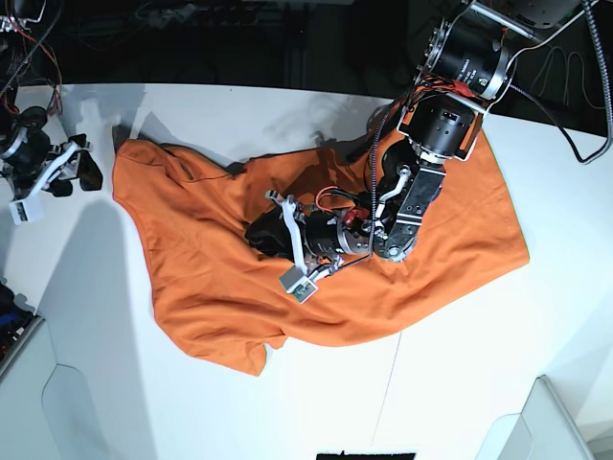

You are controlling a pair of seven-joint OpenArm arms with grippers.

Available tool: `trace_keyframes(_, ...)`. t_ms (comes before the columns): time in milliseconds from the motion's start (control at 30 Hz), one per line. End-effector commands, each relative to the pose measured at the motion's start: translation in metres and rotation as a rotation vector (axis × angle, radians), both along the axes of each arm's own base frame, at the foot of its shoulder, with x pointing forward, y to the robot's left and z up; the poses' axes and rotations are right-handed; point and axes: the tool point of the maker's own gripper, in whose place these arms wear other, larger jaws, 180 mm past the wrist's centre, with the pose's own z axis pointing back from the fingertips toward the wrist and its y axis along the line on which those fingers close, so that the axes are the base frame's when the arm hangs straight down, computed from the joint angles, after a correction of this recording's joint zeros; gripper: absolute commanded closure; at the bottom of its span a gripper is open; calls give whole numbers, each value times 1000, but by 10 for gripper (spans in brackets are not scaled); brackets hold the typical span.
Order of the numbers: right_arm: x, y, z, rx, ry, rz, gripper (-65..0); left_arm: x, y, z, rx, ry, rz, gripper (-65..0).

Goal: Layout the t-shirt on the table in an organized manner, then fold the t-shirt properly
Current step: 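Grasp the shirt edge with the right gripper and pull it outward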

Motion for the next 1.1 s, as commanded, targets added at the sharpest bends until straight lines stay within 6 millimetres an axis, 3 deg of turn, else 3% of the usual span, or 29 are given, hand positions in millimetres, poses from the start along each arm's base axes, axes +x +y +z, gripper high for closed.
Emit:
trace_keyframes(0, 15, 0, 7, -2, -30, 14, -373, 4, 8, -2, 69, -7, -9, -240)
trace_keyframes(100, 26, 17, -13, 3, 30, 70, -373, 6, 6, 5, 70, -26, -17, -240)
trace_keyframes(233, 35, 44, -23, 7, 66, 164, -373, 6, 6, 6, 77, -27, -21, -240)
trace_keyframes(400, 21, 80, -40, 8, 126, 286, -371, 5, 6, 6, 74, -28, -20, -240)
trace_keyframes(533, 4, 97, -54, 1, 183, 356, -369, 5, 6, 5, 74, -27, -20, -240)
trace_keyframes(567, 1, 99, -56, 4, 189, 361, -348, 5, 6, 5, 74, -27, -20, -240)
trace_keyframes(633, -3, 101, -58, 10, 199, 358, -243, 5, 6, 5, 73, -27, -20, -240)
trace_keyframes(733, -5, 100, -59, 6, 209, 360, 0, 6, 6, 6, 71, -31, -19, -240)
trace_keyframes(867, -12, 99, -61, 18, 252, 364, 0, 6, 7, 5, 78, -34, -20, -241)
trace_keyframes(1067, -44, 111, -55, 190, 366, 360, 0, 10, 19, 3, 100, -53, -11, -241)
